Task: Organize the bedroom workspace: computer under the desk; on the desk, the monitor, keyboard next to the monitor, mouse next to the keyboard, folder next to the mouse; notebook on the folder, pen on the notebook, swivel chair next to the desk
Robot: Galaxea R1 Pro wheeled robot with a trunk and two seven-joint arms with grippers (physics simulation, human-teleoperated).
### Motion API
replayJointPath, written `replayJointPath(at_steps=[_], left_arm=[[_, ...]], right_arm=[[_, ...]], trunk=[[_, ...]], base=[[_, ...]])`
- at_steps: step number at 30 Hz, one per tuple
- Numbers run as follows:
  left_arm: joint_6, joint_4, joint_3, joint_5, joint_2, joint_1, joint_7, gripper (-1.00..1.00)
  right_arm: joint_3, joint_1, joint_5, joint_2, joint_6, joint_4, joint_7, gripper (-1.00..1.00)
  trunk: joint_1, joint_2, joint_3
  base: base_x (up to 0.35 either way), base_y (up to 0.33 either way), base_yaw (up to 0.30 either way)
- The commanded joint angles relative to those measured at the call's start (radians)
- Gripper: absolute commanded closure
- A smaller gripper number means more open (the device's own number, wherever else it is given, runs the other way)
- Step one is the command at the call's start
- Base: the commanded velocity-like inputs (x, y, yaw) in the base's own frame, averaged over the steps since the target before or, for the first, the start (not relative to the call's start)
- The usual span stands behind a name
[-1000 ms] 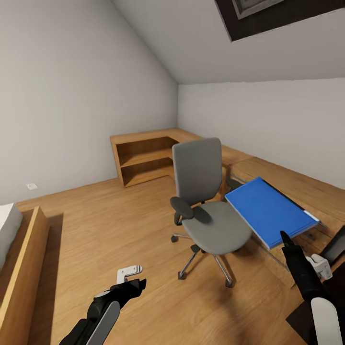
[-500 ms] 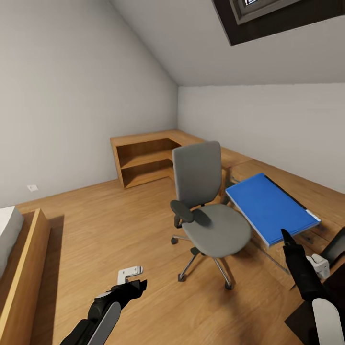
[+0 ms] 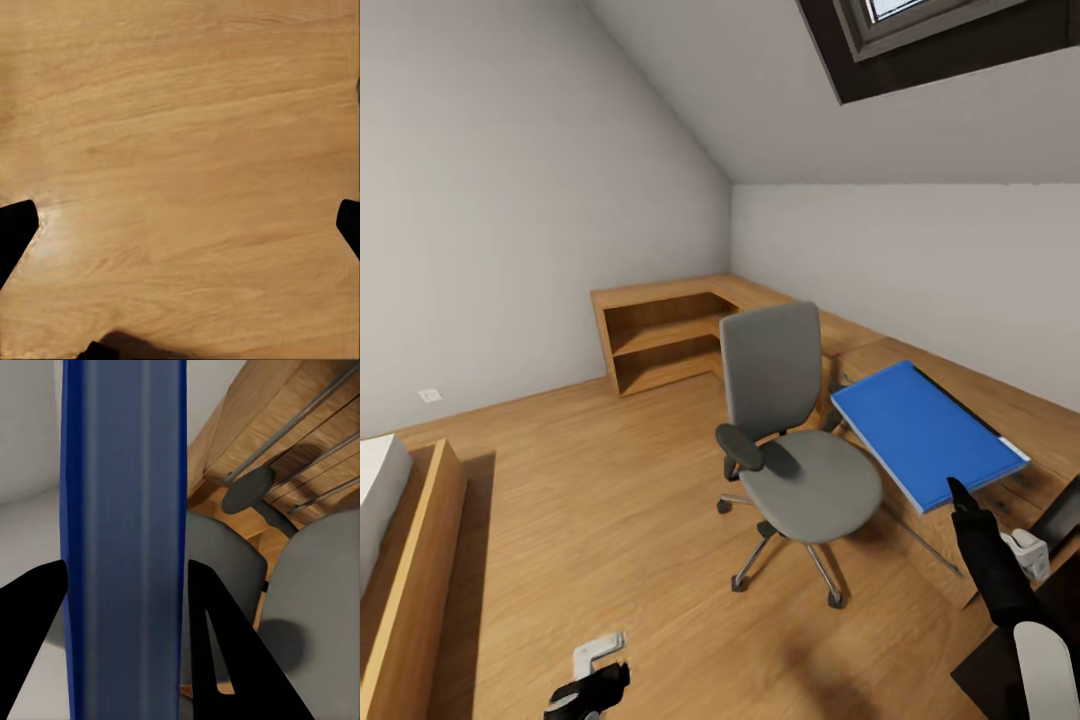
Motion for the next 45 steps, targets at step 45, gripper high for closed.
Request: replayJointPath(at_steps=[45], left_arm=[[-0.197, 0.353, -0.104, 0.003, -0.023, -0.001, -0.032, -1.0]], right_arm=[[-0.011, -0.001, -0.006, 0.004, -0.012, 0.003, -0.064, 1.0]], trunk=[[-0.173, 0.315, 0.14]], base=[[0.0, 0.0, -0.132]])
